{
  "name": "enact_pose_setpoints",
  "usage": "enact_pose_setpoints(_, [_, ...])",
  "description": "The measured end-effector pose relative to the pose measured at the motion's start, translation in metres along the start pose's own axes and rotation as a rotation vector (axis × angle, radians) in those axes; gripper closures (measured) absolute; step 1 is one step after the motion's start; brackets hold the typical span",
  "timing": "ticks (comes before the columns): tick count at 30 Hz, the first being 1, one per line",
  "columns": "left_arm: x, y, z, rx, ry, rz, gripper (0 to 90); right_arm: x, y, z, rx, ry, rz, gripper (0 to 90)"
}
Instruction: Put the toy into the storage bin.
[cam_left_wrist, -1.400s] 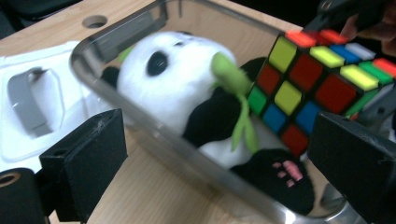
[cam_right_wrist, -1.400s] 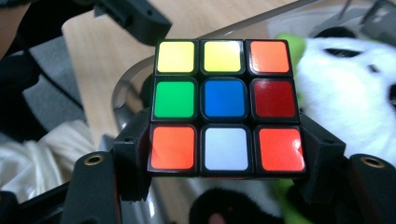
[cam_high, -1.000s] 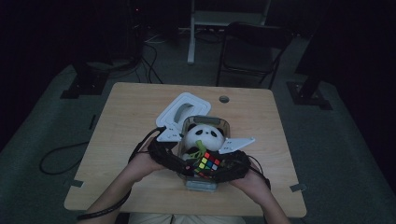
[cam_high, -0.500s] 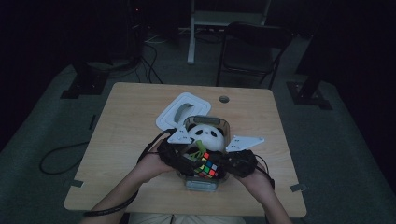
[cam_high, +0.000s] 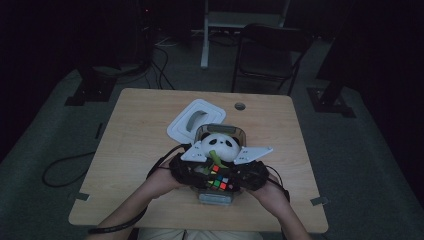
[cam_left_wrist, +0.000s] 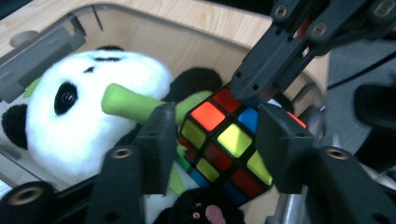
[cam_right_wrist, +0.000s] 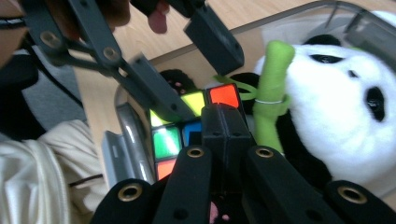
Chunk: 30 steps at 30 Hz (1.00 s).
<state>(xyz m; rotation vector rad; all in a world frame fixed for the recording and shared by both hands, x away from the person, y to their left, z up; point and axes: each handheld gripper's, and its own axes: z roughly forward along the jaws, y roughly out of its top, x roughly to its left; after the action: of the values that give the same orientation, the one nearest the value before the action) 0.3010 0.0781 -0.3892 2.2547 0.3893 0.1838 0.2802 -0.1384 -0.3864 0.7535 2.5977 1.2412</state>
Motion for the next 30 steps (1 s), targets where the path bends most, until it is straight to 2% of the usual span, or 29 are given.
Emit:
enact_pose_setpoints(2, [0.004,-0.002,0.000,-0.002,-0.019,-0.016,53.6,-0.001,0.000,0.003,0.010,-0.005,0.005,90.0])
enact_pose_setpoints(4, [0.006,-0.004,0.000,-0.010,-0.024,-0.021,58.3,-0.002,0.001,0.005,0.019,-0.005,0.000,90.0])
enact_pose_setpoints(6, [0.007,-0.006,0.000,-0.020,-0.024,-0.026,61.0,-0.003,0.001,0.006,0.022,-0.002,0.003,90.0])
enact_pose_setpoints(8, [0.009,-0.009,0.001,-0.028,-0.031,-0.050,62.0,-0.004,0.002,0.008,0.028,-0.001,0.003,90.0])
enact_pose_setpoints(10, [0.009,-0.010,0.002,-0.024,-0.020,-0.049,66.7,-0.004,0.003,0.010,0.038,0.003,0.004,90.0])
enact_pose_setpoints(13, [0.006,-0.010,0.002,-0.008,0.010,-0.016,67.0,-0.005,0.004,0.013,0.047,0.010,0.002,90.0])
enact_pose_setpoints(16, [0.000,-0.009,0.001,-0.019,0.049,0.046,67.2,-0.007,0.004,0.013,0.047,0.012,0.008,90.0])
enact_pose_setpoints(20, [-0.005,-0.006,-0.002,-0.027,0.063,0.068,67.2,-0.009,0.004,0.012,0.045,0.021,0.017,90.0])
enact_pose_setpoints(21, [-0.005,-0.005,-0.004,-0.045,0.061,0.062,70.2,-0.009,0.004,0.012,0.045,0.021,0.015,90.0])
enact_pose_setpoints(22, [-0.004,-0.005,-0.008,-0.061,0.010,0.048,77.2,-0.009,0.004,0.012,0.043,0.022,0.015,90.0])
enact_pose_setpoints(23, [-0.005,-0.004,-0.009,-0.058,-0.006,0.056,77.2,-0.009,0.004,0.012,0.043,0.021,0.016,90.0])
enact_pose_setpoints(24, [-0.007,-0.003,-0.008,-0.041,0.010,0.070,82.5,-0.009,0.004,0.012,0.046,0.020,0.014,90.0])
enact_pose_setpoints(26, [-0.006,-0.003,-0.004,-0.014,-0.010,0.059,89.4,-0.009,0.005,0.012,0.048,0.020,0.012,90.0])
enact_pose_setpoints(30, [-0.002,-0.005,-0.001,-0.020,-0.032,0.036,90.0,-0.008,0.006,0.013,0.054,0.017,0.006,90.0])
